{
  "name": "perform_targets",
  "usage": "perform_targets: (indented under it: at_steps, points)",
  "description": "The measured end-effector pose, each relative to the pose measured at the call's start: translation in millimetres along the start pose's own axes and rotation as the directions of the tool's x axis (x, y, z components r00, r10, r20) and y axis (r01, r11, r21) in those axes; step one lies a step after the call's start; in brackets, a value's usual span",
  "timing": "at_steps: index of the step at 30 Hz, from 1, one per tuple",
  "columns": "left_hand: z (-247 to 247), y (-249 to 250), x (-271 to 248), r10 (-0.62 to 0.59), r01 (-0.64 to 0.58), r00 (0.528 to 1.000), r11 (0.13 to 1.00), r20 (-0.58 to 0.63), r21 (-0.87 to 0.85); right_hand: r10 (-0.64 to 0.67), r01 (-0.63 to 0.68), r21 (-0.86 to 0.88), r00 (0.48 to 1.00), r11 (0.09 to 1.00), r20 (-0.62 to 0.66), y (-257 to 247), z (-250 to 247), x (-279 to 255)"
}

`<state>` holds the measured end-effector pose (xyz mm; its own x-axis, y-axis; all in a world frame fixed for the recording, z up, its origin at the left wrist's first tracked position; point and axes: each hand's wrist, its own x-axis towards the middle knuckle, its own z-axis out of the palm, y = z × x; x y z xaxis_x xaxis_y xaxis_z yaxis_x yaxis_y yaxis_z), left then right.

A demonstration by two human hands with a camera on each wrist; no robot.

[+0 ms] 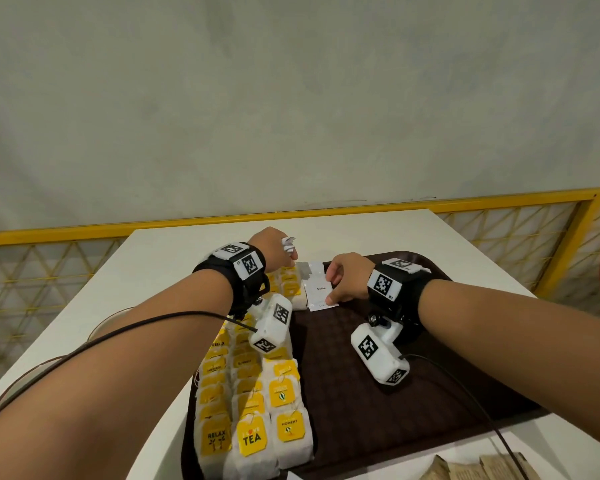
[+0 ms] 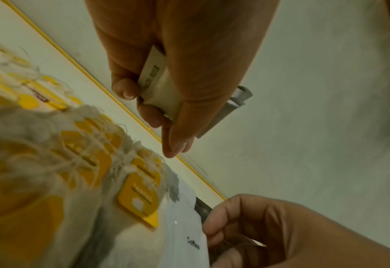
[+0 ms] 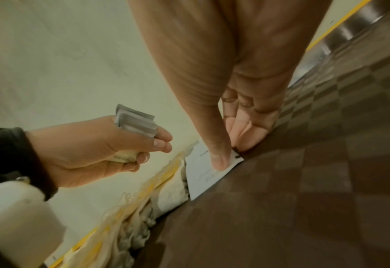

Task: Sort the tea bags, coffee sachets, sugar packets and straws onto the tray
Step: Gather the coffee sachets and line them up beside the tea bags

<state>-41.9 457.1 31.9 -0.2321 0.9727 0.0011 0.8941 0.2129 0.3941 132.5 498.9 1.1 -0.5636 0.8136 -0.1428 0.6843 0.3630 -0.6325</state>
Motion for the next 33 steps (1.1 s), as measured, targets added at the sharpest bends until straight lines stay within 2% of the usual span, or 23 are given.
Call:
perform_targets:
  at_steps: [10,18,30,33]
  points:
    - [-1.0,-1.9,-0.8,-0.010,0.009,1.000,0.999,-0.012,-0.037,-0.012,0.013,0.045,1.000,0.999,-0.024,-2.6,0.3,0.3]
    - [-0.1,-0.2,-1.4,-0.004,0.004,1.000,1.000,-0.001,-0.029,0.015,-0.005,0.162,0.998,0.987,-0.058,-0.5,2.4,-1.0]
    - [10.4,10.3,6.1,0.008,-0.009,1.000,1.000,0.012,0.030,-0.035,0.037,0.052,0.999,0.998,-0.038,2.1,4.7,0.3]
    - [15.3,14.0,9.4,0.026,-0.029,0.999,0.995,0.022,0.099,-0.052,0.052,0.000,0.998,0.999,-0.034,3.2,4.6,-0.2]
